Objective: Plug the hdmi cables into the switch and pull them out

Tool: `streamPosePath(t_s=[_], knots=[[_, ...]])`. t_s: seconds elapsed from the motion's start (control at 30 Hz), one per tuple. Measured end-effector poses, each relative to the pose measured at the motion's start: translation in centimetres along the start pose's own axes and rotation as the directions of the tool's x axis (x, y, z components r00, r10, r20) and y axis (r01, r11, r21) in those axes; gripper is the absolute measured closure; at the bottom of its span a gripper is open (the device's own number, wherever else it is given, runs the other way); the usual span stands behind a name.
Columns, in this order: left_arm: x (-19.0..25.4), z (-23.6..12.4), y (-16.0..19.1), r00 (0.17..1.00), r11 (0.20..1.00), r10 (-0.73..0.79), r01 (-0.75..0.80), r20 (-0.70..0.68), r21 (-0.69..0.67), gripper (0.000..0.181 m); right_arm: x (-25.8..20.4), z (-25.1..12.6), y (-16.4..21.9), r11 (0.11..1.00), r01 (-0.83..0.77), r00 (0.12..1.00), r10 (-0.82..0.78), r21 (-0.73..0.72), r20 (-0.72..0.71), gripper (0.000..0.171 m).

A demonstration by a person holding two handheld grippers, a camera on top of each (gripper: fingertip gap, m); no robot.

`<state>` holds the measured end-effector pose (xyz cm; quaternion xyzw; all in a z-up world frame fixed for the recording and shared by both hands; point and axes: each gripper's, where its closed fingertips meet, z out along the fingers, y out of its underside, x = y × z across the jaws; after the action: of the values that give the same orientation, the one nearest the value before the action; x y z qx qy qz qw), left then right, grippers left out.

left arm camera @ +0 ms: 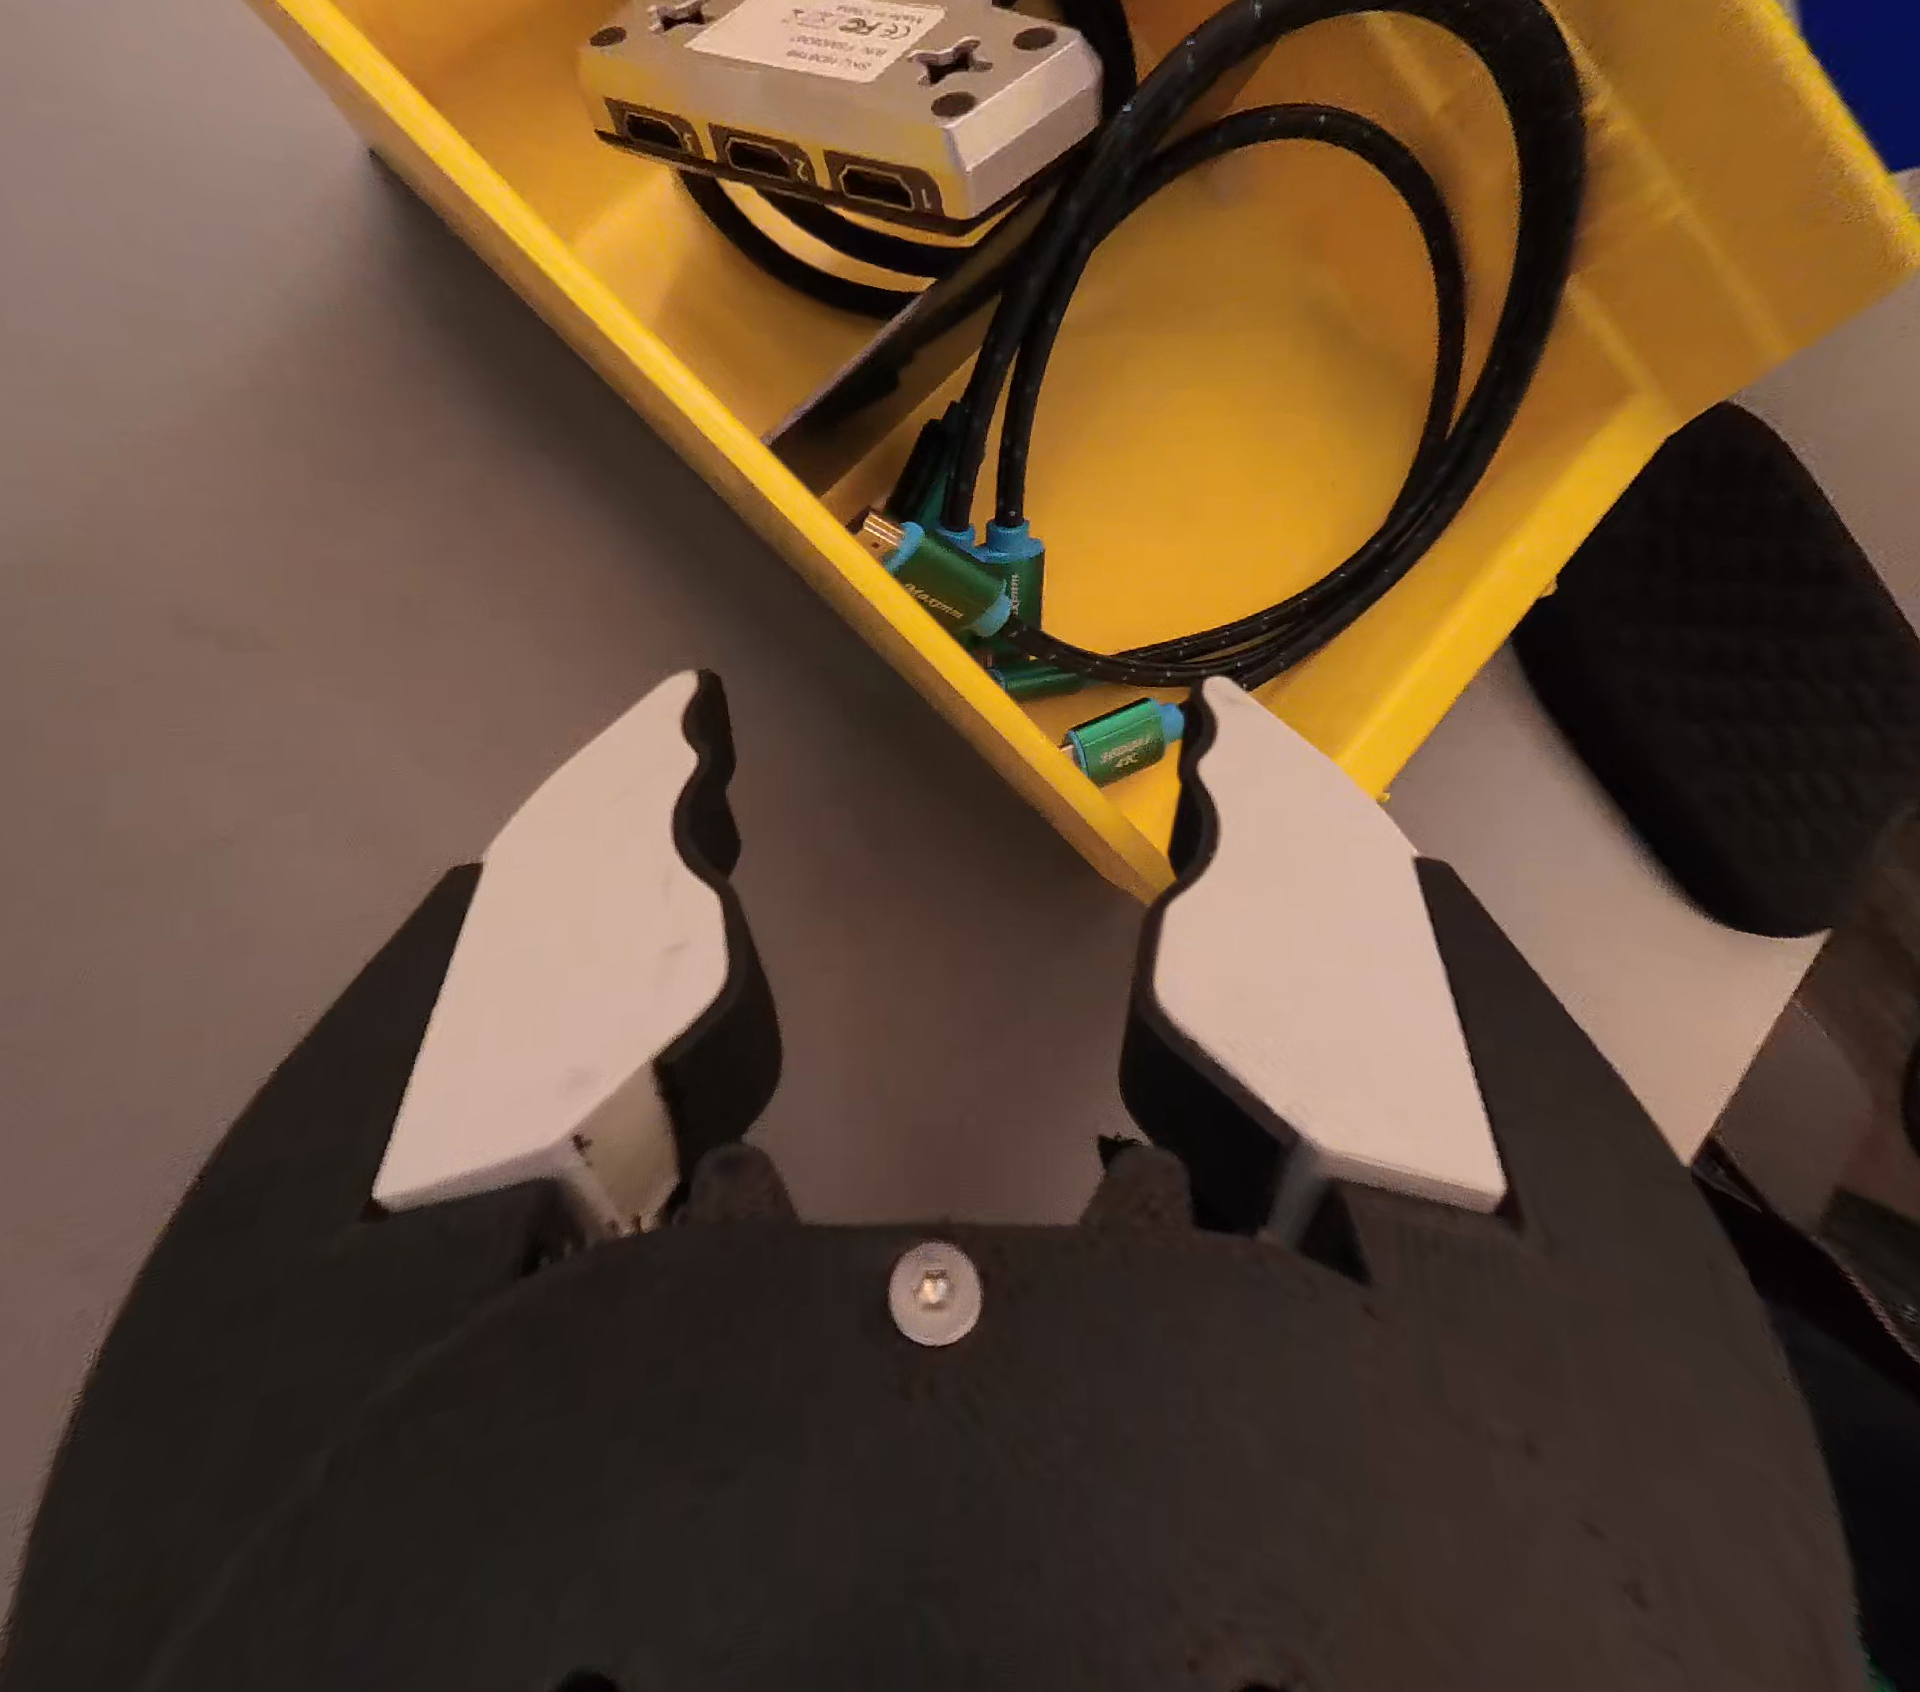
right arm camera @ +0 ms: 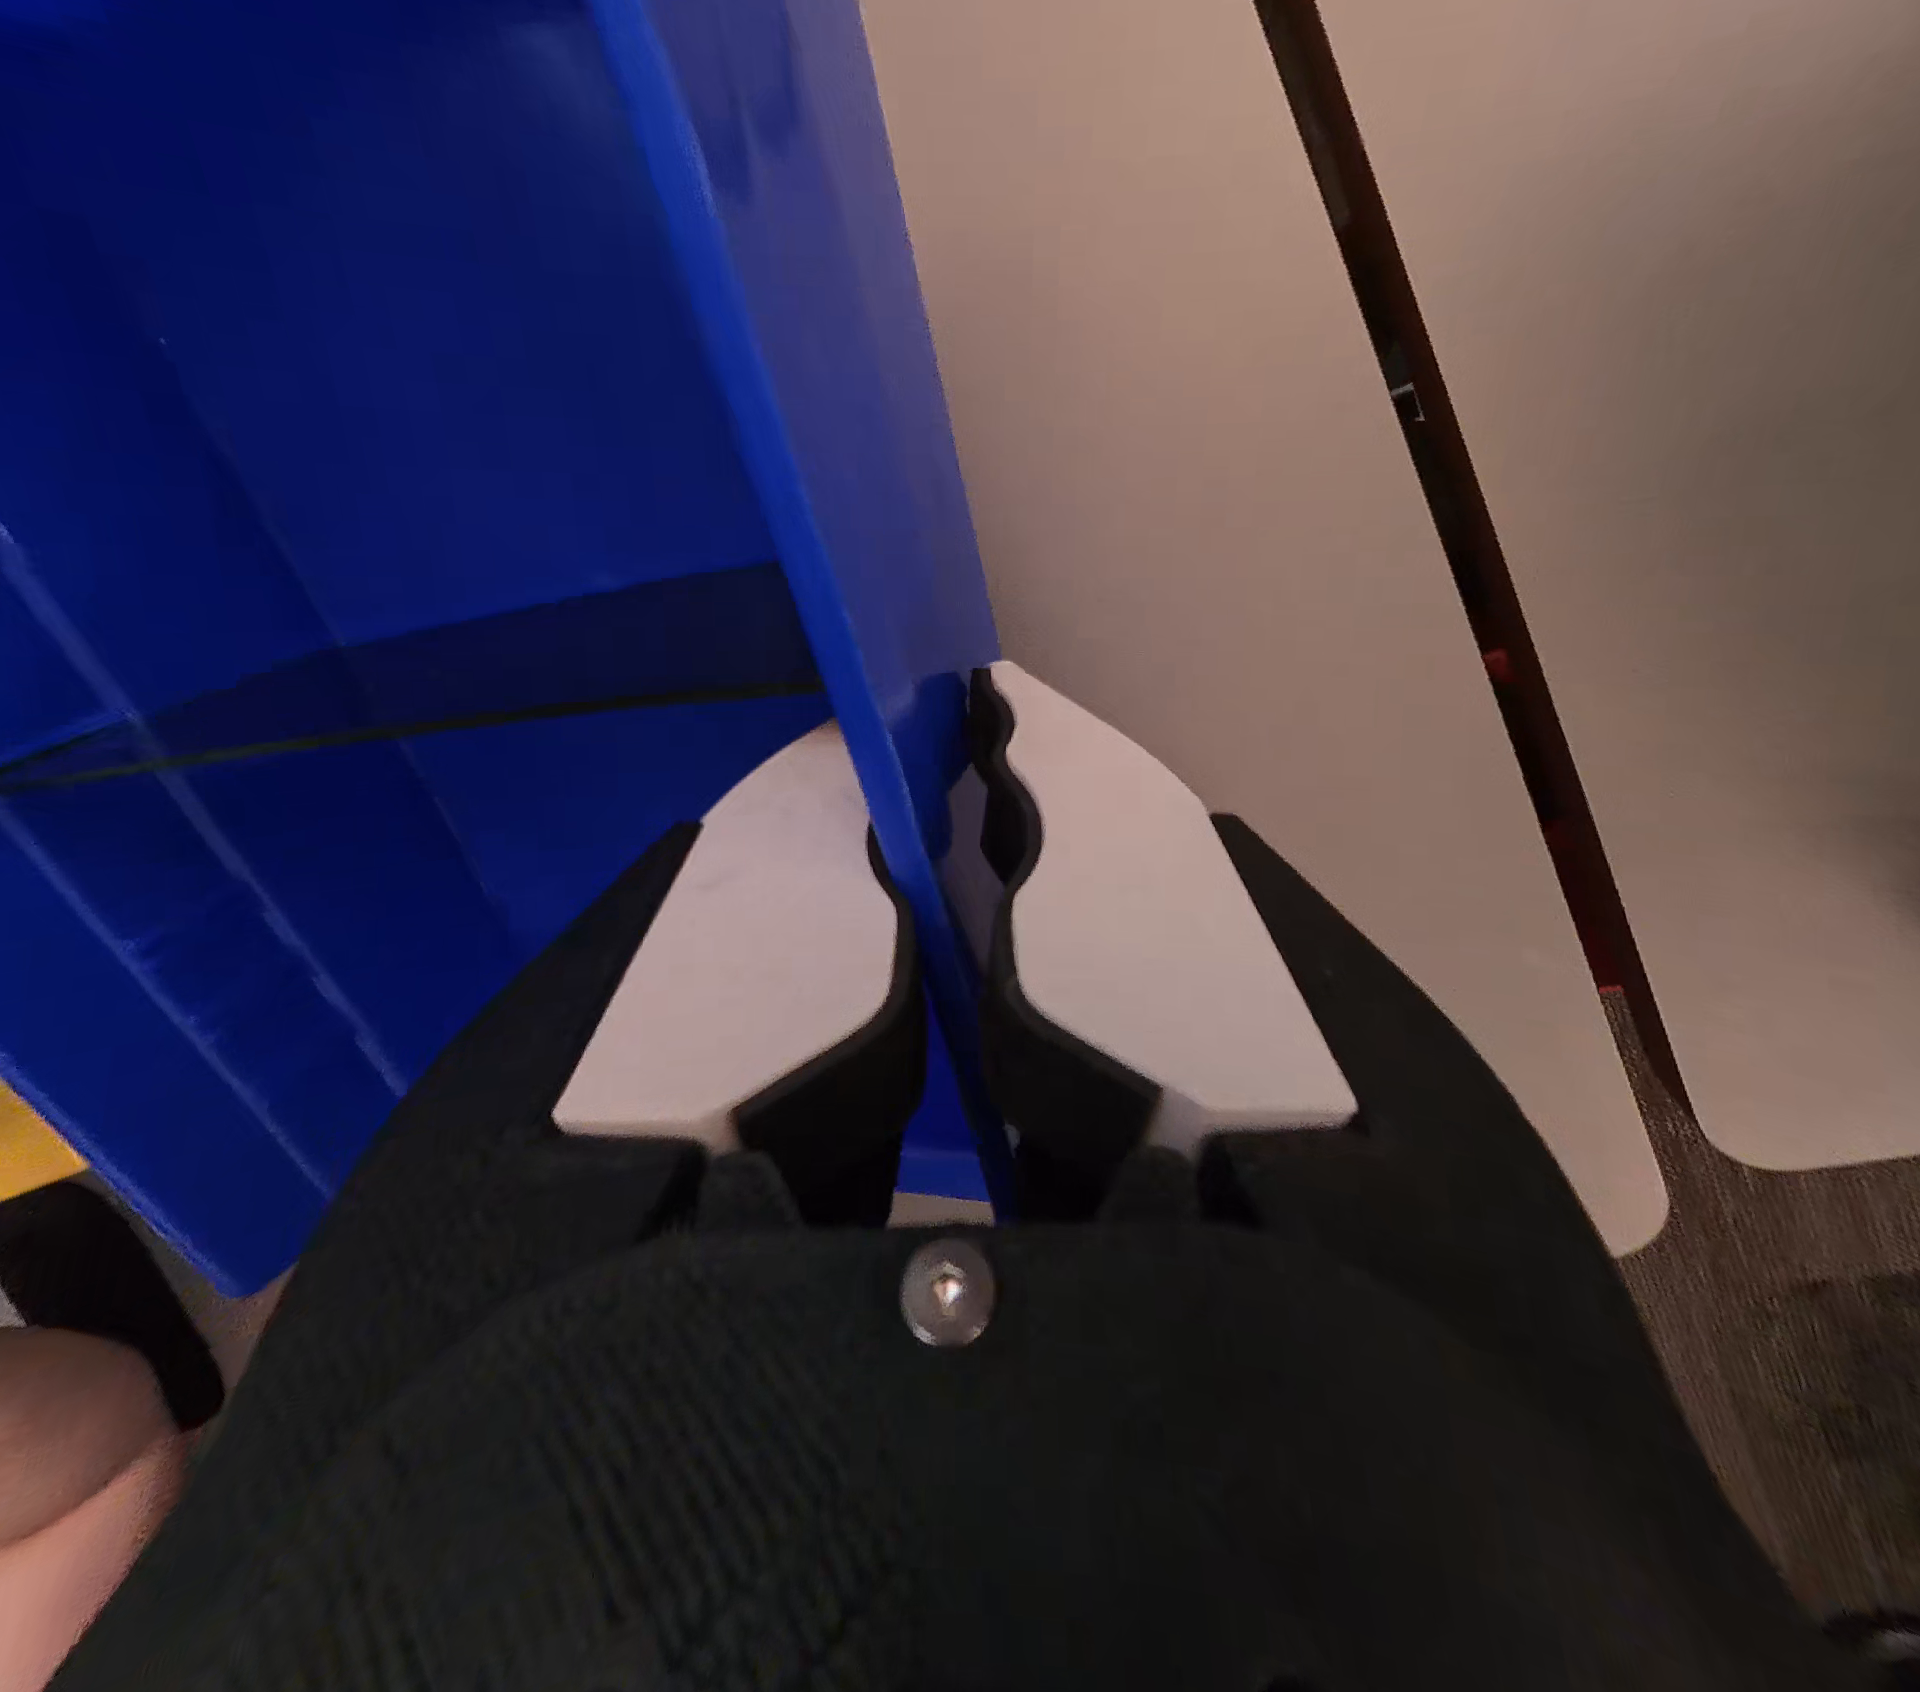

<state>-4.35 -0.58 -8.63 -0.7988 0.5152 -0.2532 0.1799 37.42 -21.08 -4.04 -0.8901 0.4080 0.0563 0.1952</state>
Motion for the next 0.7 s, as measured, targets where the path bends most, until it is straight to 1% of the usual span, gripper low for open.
streamPosePath(t_s=[0.07, 0.13, 0.2, 0.23, 0.33, 0.43, 0.6, 0.7], knots=[[-0.2, -0.1, 0.2, 1.0, 1.0, -0.001, 0.001, -0.002, -0.009, 0.11, 0.5, 1.2, 0.6, 1.0, -0.005, 1.0, 0.005, -0.021, -0.005, 0.164], [-0.7, -0.2, 0.1, 1.0, 1.0, 0.022, -0.022, 0.019, -0.012, 0.116, 0.5, 2.2, 0.9, 0.999, -0.011, 1.0, 0.011, -0.035, -0.003, 0.165], [0.5, -0.2, 0.2, 0.998, 1.0, 0.018, -0.018, -0.059, -0.013, 0.145, 0.1, 3.0, 1.0, 0.999, -0.011, 1.0, 0.011, -0.039, 0.002, 0.165], [1.1, -0.2, 0.3, 0.996, 1.0, 0.02, -0.022, -0.091, -0.018, 0.154, -0.2, 3.2, 0.9, 0.999, -0.007, 1.0, 0.007, -0.04, 0.007, 0.165], [0.7, -0.7, 0.8, 0.992, 0.992, 0.108, -0.112, -0.068, -0.065, 0.157, -1.6, 3.7, 0.7, 0.999, 0.015, 1.0, -0.014, -0.043, 0.022, 0.164], [-1.4, -2.0, 1.9, 0.991, 0.982, 0.126, -0.13, -0.035, -0.14, 0.161, -3.4, 4.2, 0.9, 0.996, 0.056, 0.998, -0.054, -0.064, 0.032, 0.164], [-7.0, -4.8, 3.7, 1.0, 0.979, 0.024, -0.022, 0.005, -0.201, 0.172, -7.6, 6.1, 2.4, 0.982, 0.14, 0.988, -0.13, -0.125, 0.084, 0.164], [-11.5, -6.8, 4.7, 0.994, 0.981, -0.024, 0.043, 0.105, -0.187, 0.177, -10.0, 7.8, 3.7, 0.962, 0.197, 0.977, -0.176, -0.187, 0.123, 0.164]])
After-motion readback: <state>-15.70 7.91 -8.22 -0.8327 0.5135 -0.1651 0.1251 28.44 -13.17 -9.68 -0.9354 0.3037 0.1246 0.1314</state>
